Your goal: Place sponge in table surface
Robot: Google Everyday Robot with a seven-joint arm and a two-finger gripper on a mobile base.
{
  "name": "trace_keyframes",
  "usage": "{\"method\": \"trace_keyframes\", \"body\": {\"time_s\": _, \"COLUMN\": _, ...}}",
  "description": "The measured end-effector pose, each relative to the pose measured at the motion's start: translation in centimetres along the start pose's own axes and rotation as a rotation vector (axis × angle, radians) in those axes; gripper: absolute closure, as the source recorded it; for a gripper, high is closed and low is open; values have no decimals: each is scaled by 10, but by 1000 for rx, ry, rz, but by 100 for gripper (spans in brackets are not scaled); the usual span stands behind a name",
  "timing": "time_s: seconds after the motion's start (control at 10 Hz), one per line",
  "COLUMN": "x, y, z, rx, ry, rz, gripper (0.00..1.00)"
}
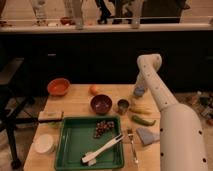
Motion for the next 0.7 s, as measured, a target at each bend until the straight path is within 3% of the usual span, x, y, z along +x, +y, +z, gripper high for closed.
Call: {"method": "trace_keyframes", "body": {"time_s": 0.7, "x": 0, "y": 2, "z": 1, "rx": 1, "ry": -1, "rz": -3, "gripper": 97}}
